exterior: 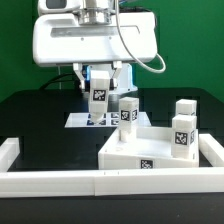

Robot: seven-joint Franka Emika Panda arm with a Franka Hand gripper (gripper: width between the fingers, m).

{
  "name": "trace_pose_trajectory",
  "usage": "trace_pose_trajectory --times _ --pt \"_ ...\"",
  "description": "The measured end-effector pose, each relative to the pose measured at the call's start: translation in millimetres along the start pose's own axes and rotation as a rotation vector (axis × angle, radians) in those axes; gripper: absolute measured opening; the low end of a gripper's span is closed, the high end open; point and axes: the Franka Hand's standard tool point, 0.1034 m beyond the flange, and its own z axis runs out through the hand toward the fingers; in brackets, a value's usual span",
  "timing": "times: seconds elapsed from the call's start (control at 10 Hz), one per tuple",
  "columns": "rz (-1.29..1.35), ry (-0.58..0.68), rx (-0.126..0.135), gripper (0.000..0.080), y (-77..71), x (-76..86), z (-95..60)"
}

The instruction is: Assemble square table

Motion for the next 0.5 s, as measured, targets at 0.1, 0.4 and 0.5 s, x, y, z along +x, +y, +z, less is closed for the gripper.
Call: trace_pose_trajectory --times 0.1,0.4,0.5 --pt "0.043 -0.039 0.045 0.0291 -2.0 -5.0 3.9" --pt "0.058 -0.057 0.094 0.0291 -16.3 7.8 12.4" --pt "0.05 -0.047 0.084 0.0291 -16.5 10.1 15.8"
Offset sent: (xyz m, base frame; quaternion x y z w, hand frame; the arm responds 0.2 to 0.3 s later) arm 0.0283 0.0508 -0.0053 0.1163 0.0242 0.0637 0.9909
